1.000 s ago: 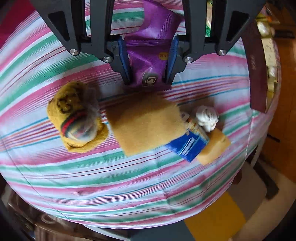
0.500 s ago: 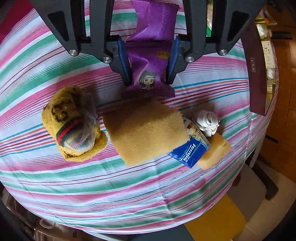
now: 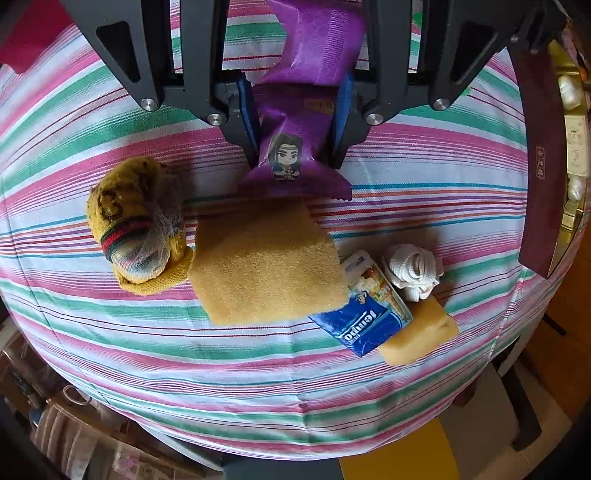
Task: Organize objects
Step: 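Carry the WEIDAN bag into the gold tray and open the left tool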
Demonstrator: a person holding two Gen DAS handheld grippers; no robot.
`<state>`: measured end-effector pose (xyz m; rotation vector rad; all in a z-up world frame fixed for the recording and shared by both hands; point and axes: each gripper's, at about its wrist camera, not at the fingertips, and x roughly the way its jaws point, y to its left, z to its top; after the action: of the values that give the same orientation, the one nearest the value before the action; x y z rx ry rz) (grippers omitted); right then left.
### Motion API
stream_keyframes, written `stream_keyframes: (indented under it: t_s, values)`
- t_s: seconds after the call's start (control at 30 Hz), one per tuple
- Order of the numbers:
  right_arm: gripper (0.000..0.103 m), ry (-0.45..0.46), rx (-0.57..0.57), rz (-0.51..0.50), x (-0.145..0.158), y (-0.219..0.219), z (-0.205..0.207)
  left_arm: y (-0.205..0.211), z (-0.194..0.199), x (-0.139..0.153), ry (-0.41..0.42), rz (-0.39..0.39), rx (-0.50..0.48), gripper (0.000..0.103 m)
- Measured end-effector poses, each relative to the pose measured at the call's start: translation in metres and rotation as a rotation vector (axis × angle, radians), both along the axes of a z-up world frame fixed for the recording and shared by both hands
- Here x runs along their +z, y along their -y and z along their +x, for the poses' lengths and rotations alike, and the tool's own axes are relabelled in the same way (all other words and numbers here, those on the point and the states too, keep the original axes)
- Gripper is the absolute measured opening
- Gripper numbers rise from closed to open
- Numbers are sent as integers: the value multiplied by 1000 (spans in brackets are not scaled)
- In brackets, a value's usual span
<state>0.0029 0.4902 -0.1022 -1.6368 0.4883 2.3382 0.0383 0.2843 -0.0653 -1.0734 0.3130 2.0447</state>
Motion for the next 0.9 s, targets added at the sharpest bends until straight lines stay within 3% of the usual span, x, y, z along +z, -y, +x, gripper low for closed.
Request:
stream_keyframes:
  t_s: [0.2,0.4,0.63,0.77,0.9]
  values:
    - [36,2,25,43,4,7,6,38,-13,46,21,115,67,39]
    - [38,4,50,84,6,15,6,91,-65,58,69,113,241,39]
    - [38,8,59,102,10,22,6,166,-158,32,137,39,495,39]
    - [38,11,62,110,13,30,0,185,-195,12,174,5,587,39]
    - [38,11,62,111,16,30,1,187,-219,-3,151,-33,626,39]
